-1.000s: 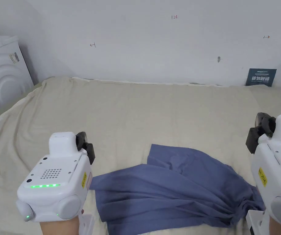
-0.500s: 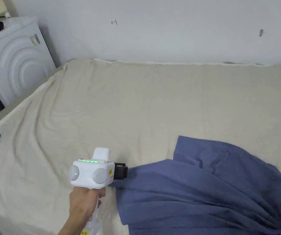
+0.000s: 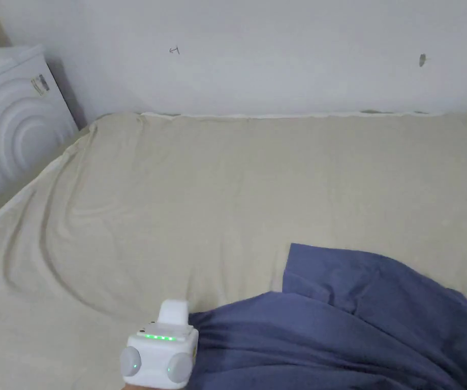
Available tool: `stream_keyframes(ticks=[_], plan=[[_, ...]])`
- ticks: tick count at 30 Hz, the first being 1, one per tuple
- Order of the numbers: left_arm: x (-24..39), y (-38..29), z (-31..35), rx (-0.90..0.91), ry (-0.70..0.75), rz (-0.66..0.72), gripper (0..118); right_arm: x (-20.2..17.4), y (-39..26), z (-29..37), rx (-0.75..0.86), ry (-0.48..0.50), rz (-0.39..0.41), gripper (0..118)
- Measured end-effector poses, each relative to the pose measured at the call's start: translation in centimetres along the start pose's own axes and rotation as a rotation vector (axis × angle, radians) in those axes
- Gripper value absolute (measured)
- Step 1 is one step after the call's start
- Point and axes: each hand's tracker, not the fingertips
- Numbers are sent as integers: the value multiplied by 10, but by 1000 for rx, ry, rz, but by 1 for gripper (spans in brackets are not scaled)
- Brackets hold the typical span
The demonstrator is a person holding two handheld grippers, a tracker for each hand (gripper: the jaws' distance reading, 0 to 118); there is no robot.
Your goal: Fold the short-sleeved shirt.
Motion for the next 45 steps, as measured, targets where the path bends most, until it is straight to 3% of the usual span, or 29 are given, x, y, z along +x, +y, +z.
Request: stream_keyframes(ticks=[3, 5, 6, 7, 8, 9, 10, 11, 13, 15, 18, 22, 24, 25, 26, 27, 28, 29, 30, 31, 32, 34, 36, 39, 40, 43, 45], plan=[[-18, -1, 10, 65, -155, 254, 2, -5, -6, -22, -37, 45, 53, 0], [-21, 5, 26, 99, -93, 258, 2, -9, -7, -42, -55, 95, 98, 0], [-17, 7, 51, 132, -109, 242, 2, -12, -6, -58, -65, 128, 135, 10], [-19, 8, 62, 176, -128, 240, 2, -15, -6, -73, -67, 165, 158, 34], [-20, 10, 74, 204, -142, 237, 2, -19, -5, -95, -75, 213, 169, 70], [-20, 12, 85, 233, -157, 239, 2, -23, -5, -123, -115, 253, 193, 116], [-16, 14, 100, 263, -166, 242, 2, -29, -4, -150, -187, 257, 229, 118], [-15, 15, 109, 276, -194, 234, 2, -36, -7, -182, -283, 323, 297, 118], [-13, 17, 125, 306, -171, 236, 2, -45, -4, -246, -343, 370, 286, 118], [-11, 18, 140, 320, -175, 213, 2, -58, -6, -303, -439, 357, 392, 118], [-10, 14, 150, 299, -203, 222, 2, -88, -26, -367, -487, 459, 534, 118], [-6, 3, 147, 283, -196, 194, 2, -107, -37, -412, -585, 582, 514, 118], [-5, -1, 143, 277, -201, 200, 2, -123, -39, -406, -617, 572, 586, 116], [-5, -1, 142, 271, -201, 204, 2, -128, -46, -404, -650, 573, 598, 104], [-8, -1, 138, 262, -192, 200, 2, -131, -52, -397, -687, 626, 553, 94], [-8, -1, 135, 253, -180, 194, 2, -131, -49, -385, -589, 549, 559, 91], [-8, -2, 133, 248, -172, 192, 2, -116, -50, -392, -621, 617, 510, 78], [-8, -3, 132, 247, -169, 199, 2, -110, -49, -382, -596, 655, 480, 59], [-11, -4, 128, 242, -168, 213, 2, -106, -49, -372, -561, 657, 485, 16], [-10, -3, 126, 228, -170, 237, 2, -103, -52, -359, -523, 625, 532, 0], [-9, -2, 126, 215, -164, 247, 2, -106, -58, -341, -481, 553, 631, 0], [-8, -3, 127, 210, -155, 255, 2, -92, -65, -319, -517, 605, 594, 0], [-7, -4, 135, 227, -154, 259, 2, -74, -61, -289, -419, 520, 510, 0], [-11, -1, 153, 265, -141, 265, 2, -25, -16, -207, -192, 346, 251, 0], [-13, 2, 158, 278, -141, 270, 2, -12, -3, -184, -149, 353, 204, 0], [-23, 23, 185, 333, -143, 282, 2, 32, 48, -97, 34, 235, 226, 0], [-31, 44, 216, 468, -141, 272, 2, 85, 80, -66, 146, 177, 204, 0]])
